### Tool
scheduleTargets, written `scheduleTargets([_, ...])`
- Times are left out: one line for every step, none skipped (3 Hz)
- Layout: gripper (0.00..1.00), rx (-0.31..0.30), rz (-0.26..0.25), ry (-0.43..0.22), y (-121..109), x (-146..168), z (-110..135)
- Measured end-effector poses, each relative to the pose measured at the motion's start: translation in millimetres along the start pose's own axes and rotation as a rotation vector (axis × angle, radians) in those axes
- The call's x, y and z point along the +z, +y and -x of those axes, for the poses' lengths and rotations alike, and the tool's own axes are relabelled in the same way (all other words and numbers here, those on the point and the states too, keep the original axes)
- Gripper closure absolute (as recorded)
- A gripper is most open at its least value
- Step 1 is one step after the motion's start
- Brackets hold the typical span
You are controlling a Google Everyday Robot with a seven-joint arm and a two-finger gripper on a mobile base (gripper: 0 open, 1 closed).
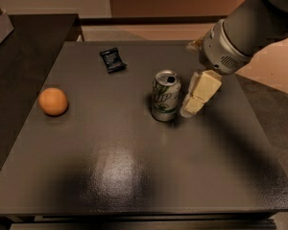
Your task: Pick 7up can
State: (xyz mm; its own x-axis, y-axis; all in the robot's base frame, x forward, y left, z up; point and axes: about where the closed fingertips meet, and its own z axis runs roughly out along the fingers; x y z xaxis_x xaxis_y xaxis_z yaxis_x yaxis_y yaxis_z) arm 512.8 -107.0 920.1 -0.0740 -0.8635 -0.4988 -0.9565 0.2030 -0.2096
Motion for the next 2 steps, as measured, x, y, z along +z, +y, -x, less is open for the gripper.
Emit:
scheduleTargets([0.00, -0.006, 0.037, -0.032, 0.9, 16.3, 10.2])
scheduleTargets([0.18, -0.014, 0.069, -0.060, 3.5, 28.6, 17.5])
